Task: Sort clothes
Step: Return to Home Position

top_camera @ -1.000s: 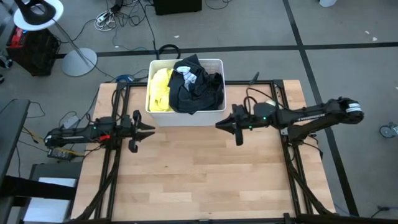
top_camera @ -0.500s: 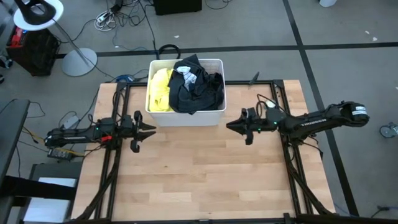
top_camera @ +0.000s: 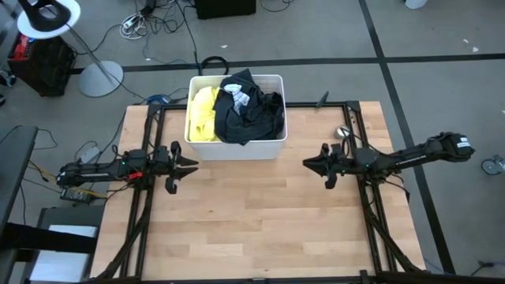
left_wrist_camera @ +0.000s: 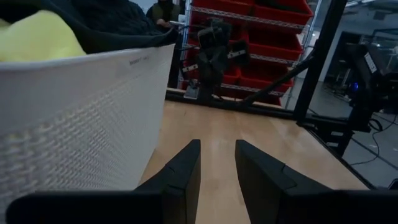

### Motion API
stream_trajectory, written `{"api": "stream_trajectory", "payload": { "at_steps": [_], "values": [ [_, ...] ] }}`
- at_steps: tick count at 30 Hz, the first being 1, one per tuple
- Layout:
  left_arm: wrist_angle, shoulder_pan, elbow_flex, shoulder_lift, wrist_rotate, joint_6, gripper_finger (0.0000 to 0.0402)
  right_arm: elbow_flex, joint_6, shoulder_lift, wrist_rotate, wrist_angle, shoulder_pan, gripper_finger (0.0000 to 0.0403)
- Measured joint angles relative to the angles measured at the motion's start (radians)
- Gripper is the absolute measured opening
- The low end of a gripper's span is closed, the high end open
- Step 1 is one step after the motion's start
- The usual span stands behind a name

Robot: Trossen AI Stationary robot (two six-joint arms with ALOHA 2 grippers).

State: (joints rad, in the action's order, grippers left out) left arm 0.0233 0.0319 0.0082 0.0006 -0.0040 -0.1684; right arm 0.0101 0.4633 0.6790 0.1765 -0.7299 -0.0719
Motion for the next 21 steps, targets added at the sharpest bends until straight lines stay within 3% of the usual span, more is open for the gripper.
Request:
{"api": "stream_trajectory", "payload": {
  "at_steps": [5, 21],
  "values": [
    [0.0, 0.0, 0.0, 0.001, -0.002, 0.007, 0.0106, 0.0, -0.07, -0.13, 0.0, 0.114, 0.001, 0.0048],
    [0.011, 0.0, 0.0, 0.001, -0.002, 0.006, 0.0106, -0.001, -0.074, -0.608, 0.001, 0.687, 0.002, 0.0048]
  ]
}}
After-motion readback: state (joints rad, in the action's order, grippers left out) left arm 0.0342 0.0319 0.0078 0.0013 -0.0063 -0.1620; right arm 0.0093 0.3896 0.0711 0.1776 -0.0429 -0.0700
